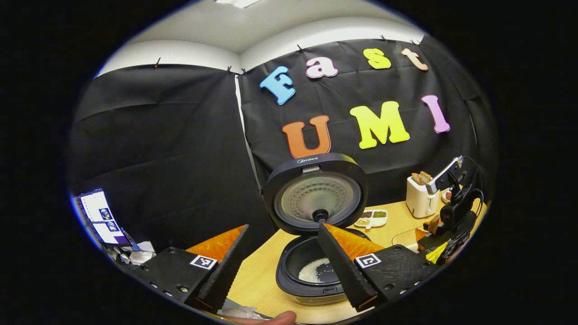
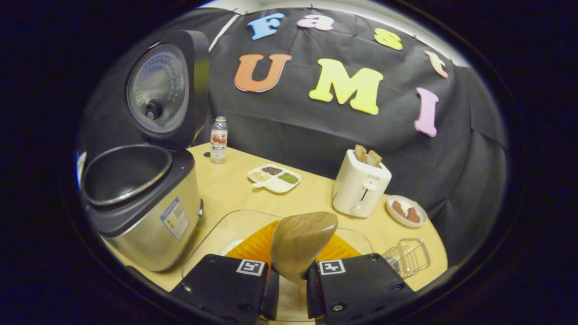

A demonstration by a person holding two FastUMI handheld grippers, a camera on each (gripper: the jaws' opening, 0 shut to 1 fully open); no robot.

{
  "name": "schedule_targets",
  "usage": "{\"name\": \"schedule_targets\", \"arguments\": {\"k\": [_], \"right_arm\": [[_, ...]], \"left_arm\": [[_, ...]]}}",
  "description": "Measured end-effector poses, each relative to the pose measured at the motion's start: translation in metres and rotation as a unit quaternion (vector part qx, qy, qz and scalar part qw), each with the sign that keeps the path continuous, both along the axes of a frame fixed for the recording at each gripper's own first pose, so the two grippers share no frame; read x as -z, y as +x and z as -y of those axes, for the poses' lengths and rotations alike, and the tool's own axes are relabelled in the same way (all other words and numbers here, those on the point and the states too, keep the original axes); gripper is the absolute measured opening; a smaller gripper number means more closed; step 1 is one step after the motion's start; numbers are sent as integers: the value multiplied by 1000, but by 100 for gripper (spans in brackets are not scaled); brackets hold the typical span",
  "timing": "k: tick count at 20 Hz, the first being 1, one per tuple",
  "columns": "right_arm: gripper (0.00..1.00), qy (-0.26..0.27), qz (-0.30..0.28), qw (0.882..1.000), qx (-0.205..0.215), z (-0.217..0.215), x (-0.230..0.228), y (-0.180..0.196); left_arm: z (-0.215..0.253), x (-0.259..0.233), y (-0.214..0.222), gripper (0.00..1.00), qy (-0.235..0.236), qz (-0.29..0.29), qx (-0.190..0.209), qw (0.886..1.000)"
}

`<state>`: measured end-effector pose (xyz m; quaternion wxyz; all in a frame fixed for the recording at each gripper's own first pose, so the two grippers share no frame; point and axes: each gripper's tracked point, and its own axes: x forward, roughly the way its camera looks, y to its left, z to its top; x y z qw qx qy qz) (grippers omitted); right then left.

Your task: Close the left gripper, press the button to open the rice cooker; take a wooden spoon from the chopstick holder with the right hand, scoop a spoonful of rice and pour it into the rice cooker, then put the wooden spoon back into the chopstick holder.

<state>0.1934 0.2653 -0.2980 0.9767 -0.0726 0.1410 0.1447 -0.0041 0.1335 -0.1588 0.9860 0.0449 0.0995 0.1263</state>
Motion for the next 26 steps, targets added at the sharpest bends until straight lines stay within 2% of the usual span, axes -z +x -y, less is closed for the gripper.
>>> {"name": "schedule_targets", "arguments": {"k": [1, 2, 4, 6, 10, 14, 17, 18, 19, 23, 25, 26], "right_arm": [[30, 19, -8, 1000, 1, 1, -1, 1], [27, 48, -20, 999, -1, -1, 1, 0], [30, 103, -43, 994, 7, 2, -1, 2], [30, 163, -68, 984, 8, 6, -3, 3], [30, 244, -102, 964, 4, 0, -4, 0], [30, 327, -141, 935, 5, -3, -1, 1], [30, 409, -175, 895, 17, 4, 3, 4], [27, 432, -184, 883, 16, 5, 4, 6], [30, 450, -186, 873, 16, 8, 3, 8], [30, 515, -191, 835, 15, 14, -11, 12], [30, 533, -194, 824, 15, 17, -16, 14], [30, 551, -188, 813, 12, 20, -20, 14]], "left_arm": [[-2, 2, 1, 96, -1, -2, -1, 1000], [-2, 2, 0, 96, -2, -3, -1, 1000], [-3, 2, 0, 96, -2, -5, -2, 1000], [-3, 3, -1, 96, -3, -4, -2, 1000], [-2, 2, 2, 96, -4, -5, -1, 1000], [-4, 0, 3, 96, 0, -6, -2, 1000], [-6, 0, 2, 96, -1, -6, -6, 1000], [-6, 0, 3, 96, -1, -7, -6, 1000], [-7, 0, 3, 96, -1, -7, -6, 1000], [-9, -1, 4, 96, -1, -7, -10, 1000], [-9, -2, 5, 96, -1, -6, -8, 1000], [-9, -3, 6, 96, 0, -6, -8, 1000]]}}
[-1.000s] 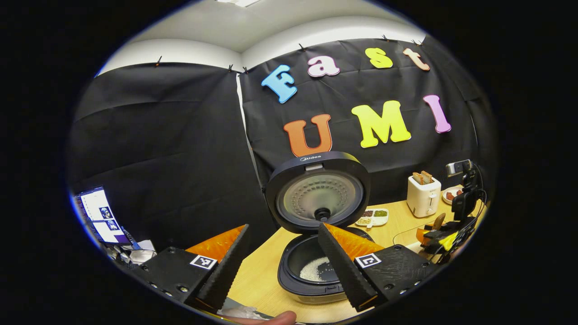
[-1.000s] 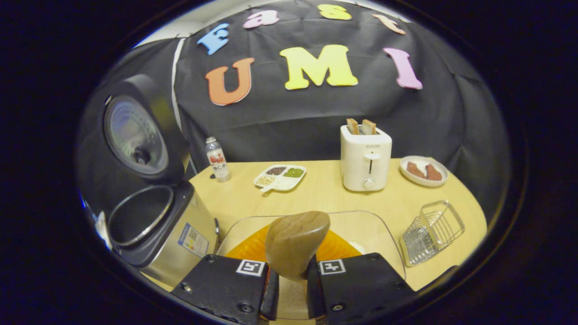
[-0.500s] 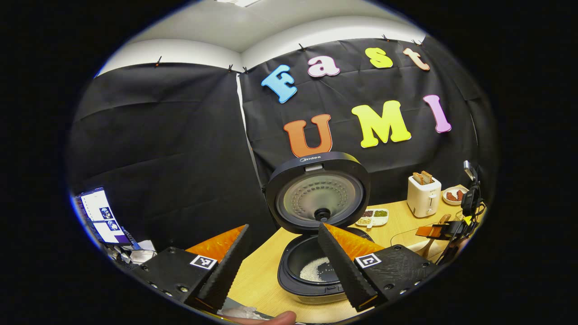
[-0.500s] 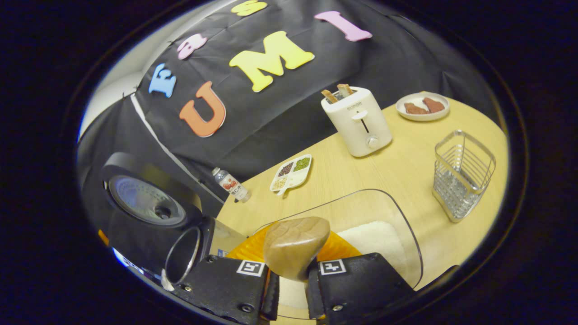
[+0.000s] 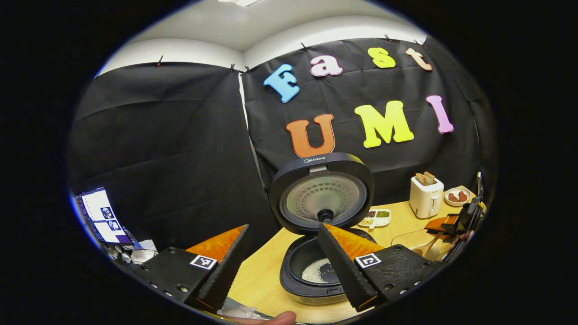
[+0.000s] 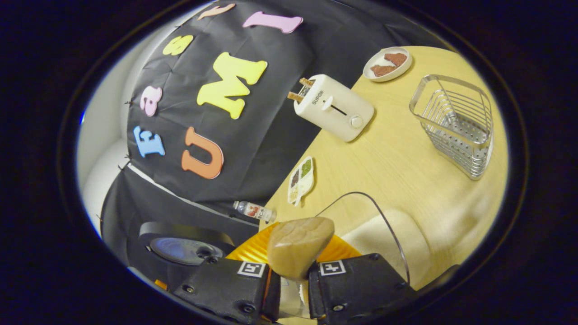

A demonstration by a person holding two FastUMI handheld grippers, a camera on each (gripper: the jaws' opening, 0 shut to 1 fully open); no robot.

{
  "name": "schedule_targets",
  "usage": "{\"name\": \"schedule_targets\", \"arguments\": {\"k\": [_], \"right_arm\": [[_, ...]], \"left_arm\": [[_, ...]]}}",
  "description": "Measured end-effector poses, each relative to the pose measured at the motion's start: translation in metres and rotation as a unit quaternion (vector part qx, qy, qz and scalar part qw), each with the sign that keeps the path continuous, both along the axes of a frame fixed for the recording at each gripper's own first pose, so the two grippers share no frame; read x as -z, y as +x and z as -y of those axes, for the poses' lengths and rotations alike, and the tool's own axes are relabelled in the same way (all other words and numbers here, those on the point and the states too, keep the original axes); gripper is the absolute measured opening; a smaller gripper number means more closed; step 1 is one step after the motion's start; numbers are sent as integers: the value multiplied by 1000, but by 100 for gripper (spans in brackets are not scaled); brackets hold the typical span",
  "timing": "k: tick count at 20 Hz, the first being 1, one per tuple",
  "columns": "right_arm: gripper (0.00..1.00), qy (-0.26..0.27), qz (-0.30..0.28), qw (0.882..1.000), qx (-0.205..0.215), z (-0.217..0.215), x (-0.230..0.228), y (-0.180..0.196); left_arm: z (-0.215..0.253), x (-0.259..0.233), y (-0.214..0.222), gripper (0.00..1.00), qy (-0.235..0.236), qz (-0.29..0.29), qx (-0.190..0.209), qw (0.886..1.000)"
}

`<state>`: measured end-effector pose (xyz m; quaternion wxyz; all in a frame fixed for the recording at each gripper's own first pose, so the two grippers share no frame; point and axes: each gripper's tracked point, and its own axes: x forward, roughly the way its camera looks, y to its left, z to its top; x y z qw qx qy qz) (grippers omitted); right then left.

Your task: Close the left gripper, press the button to open the rice cooker; take a wooden spoon from the chopstick holder with the right hand, scoop a spoonful of rice and pour it into the rice cooker, then put the wooden spoon back into the chopstick holder.

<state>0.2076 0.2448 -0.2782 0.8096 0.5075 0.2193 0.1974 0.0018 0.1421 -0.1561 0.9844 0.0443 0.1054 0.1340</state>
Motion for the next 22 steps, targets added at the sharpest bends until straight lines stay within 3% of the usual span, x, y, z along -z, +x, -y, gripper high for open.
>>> {"name": "schedule_targets", "arguments": {"k": [7, 16, 22], "right_arm": [[29, 147, -32, 988, 24, 19, -28, 8], [29, 146, -9, 989, 20, 12, -100, -2], [29, 150, -7, 989, -9, -50, -149, -14]], "left_arm": [[0, -6, 3, 96, -2, 5, 4, 1000], [-14, -7, -3, 95, -2, 8, -9, 1000], [-35, -3, -16, 95, -10, 8, -32, 999]]}}
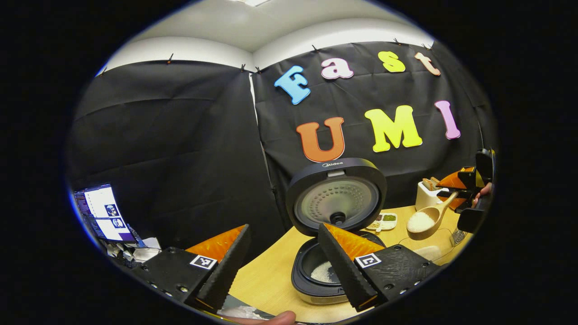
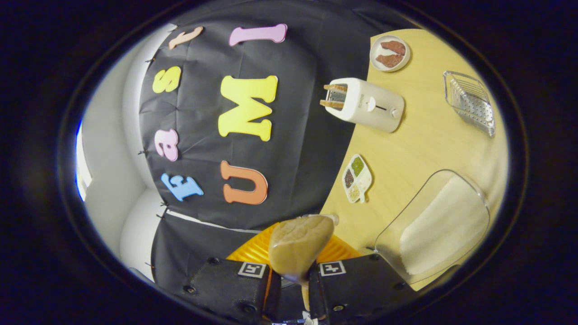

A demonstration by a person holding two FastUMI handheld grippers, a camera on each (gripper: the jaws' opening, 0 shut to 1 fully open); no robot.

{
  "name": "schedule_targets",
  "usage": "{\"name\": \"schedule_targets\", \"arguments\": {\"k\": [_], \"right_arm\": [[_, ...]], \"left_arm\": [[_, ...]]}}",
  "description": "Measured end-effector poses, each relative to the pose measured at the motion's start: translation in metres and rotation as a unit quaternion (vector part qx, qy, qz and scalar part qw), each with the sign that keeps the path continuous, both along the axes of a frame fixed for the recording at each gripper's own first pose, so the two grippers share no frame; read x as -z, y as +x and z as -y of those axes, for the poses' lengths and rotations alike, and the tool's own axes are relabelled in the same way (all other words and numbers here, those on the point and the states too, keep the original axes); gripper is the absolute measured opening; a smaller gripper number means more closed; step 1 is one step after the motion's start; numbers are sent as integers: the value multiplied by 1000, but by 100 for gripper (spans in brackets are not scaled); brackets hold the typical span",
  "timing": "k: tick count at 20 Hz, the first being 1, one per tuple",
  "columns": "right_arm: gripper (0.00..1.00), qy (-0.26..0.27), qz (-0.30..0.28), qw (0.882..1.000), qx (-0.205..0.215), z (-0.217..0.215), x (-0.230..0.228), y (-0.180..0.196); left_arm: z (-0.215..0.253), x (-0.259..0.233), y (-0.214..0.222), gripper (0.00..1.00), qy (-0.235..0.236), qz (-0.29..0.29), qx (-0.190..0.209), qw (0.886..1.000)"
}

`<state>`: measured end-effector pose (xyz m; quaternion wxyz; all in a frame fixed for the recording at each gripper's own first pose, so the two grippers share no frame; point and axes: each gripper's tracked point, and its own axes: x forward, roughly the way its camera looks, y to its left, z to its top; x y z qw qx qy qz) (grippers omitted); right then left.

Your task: Close the left gripper, press the button to open the rice cooker; take a wooden spoon from the chopstick holder with the right hand, scoop a spoonful of rice and pour it into the rice cooker, then put the wooden spoon back into the chopstick holder.

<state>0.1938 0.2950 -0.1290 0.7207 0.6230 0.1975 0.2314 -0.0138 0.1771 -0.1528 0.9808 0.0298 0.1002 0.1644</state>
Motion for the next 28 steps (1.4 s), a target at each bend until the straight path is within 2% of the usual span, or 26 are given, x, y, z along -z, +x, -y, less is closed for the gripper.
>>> {"name": "schedule_targets", "arguments": {"k": [5, 11, 15, 17, 19, 21, 23, 27, 28], "right_arm": [[29, -1, -20, 999, -34, -72, 10, -10], [29, -31, -13, 998, -47, -120, 38, -25], [29, -97, 17, 994, -45, -137, 48, -31], [29, -156, 45, 986, -47, -144, 52, -33], [29, -231, 78, 969, -40, -149, 55, -36], [30, -304, 121, 944, -35, -153, 50, -43], [30, -377, 172, 910, -32, -164, 44, -48], [30, -465, 254, 848, -30, -184, 26, -59], [29, -489, 271, 828, -29, -186, 23, -60]], "left_arm": [[-15, 2, -9, 95, -1, -3, -19, 1000], [-34, 10, -21, 95, 0, -11, -38, 999], [-41, 12, -28, 95, 3, -18, -45, 999], [-45, 13, -30, 95, 3, -17, -49, 999], [-47, 14, -31, 95, 1, -18, -53, 998], [-50, 16, -35, 95, 1, -21, -55, 998], [-52, 15, -37, 95, 1, -22, -59, 998], [-58, 17, -42, 95, 0, -23, -65, 998], [-59, 17, -43, 95, 0, -23, -67, 997]]}}
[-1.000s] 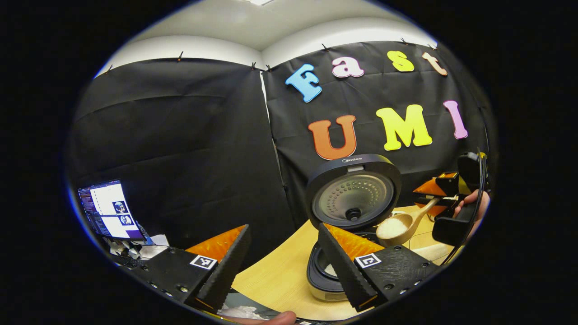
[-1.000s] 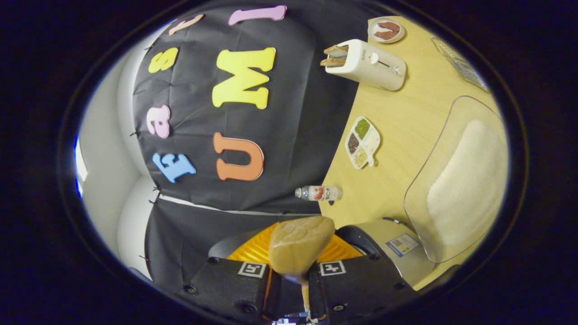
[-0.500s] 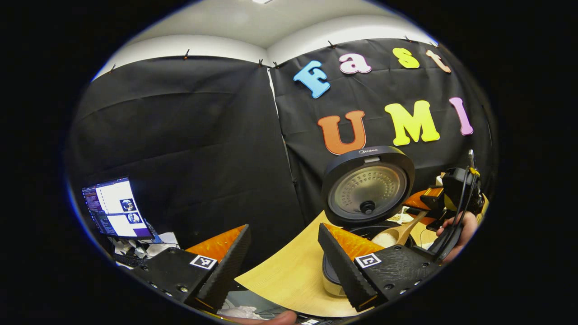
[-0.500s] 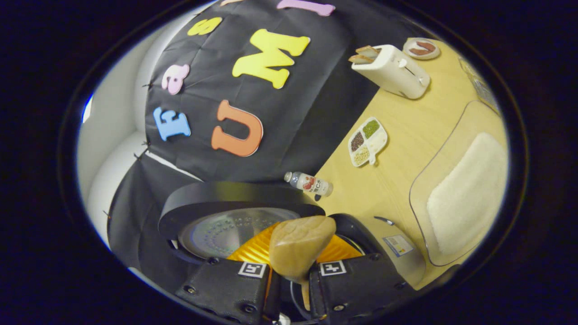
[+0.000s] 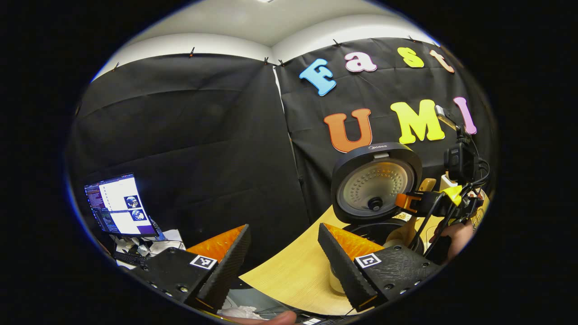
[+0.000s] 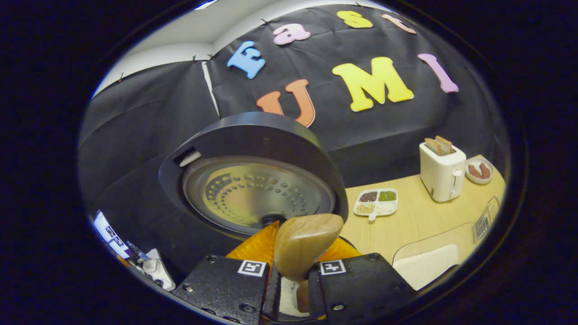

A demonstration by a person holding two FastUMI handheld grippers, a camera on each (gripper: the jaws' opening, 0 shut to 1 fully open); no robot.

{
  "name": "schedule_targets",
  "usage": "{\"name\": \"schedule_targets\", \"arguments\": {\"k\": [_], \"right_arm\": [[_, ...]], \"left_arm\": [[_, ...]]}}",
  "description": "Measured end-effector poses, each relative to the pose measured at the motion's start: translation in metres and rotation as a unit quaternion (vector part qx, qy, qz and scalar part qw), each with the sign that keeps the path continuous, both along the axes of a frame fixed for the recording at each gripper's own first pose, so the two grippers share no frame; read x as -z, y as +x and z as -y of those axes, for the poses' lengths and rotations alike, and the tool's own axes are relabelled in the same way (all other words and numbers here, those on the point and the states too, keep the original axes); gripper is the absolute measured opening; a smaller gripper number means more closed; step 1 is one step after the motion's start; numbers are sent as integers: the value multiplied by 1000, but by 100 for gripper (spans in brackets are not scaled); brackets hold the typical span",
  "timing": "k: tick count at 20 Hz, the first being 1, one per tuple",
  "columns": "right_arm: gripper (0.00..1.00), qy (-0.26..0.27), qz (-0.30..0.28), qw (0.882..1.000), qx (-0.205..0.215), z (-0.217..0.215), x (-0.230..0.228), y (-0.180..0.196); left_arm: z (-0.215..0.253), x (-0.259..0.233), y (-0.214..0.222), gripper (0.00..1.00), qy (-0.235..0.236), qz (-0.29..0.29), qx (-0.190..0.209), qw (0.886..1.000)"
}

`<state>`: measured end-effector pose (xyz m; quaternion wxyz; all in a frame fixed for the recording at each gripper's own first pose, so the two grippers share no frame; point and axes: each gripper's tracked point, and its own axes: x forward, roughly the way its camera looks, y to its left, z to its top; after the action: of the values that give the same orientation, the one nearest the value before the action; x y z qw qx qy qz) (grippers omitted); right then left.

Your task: Close the left gripper, press the button to open the rice cooker; take a wooden spoon from the chopstick holder with the right hand, scoop a spoonful of rice and pour it into the rice cooker, then put the wooden spoon back into the chopstick holder.

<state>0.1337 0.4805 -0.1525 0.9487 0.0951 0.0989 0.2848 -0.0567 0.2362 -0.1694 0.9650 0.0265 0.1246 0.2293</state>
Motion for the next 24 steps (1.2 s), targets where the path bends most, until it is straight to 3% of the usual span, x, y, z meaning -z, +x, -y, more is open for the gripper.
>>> {"name": "schedule_targets", "arguments": {"k": [3, 6, 8, 12, 16, 19, 21, 24], "right_arm": [[30, -96, 85, 992, -15, -12, -12, -7], [30, -168, 152, 974, -28, -26, -18, -21], [30, -202, 181, 962, -35, -30, -17, -25], [30, -223, 193, 954, -46, -36, -11, -26], [30, -160, 151, 974, -47, -30, -18, -25], [29, -29, 60, 996, -65, -23, -33, -26], [29, 58, 1, 996, -66, -11, -43, -25], [29, 163, -77, 982, -56, 14, -47, -17]], "left_arm": [[-6, 0, -4, 95, 1, 3, -7, 1000], [-9, 1, -7, 95, -3, 3, -12, 1000], [-11, 1, -9, 96, -1, 2, -14, 1000], [-15, 3, -11, 96, 0, 1, -15, 1000], [-16, 1, -13, 95, 2, -1, -14, 1000], [-16, -5, -13, 95, 9, 2, -11, 1000], [-14, -7, -13, 95, 12, 2, -9, 1000], [-7, -12, -11, 95, 12, 3, -4, 1000]]}}
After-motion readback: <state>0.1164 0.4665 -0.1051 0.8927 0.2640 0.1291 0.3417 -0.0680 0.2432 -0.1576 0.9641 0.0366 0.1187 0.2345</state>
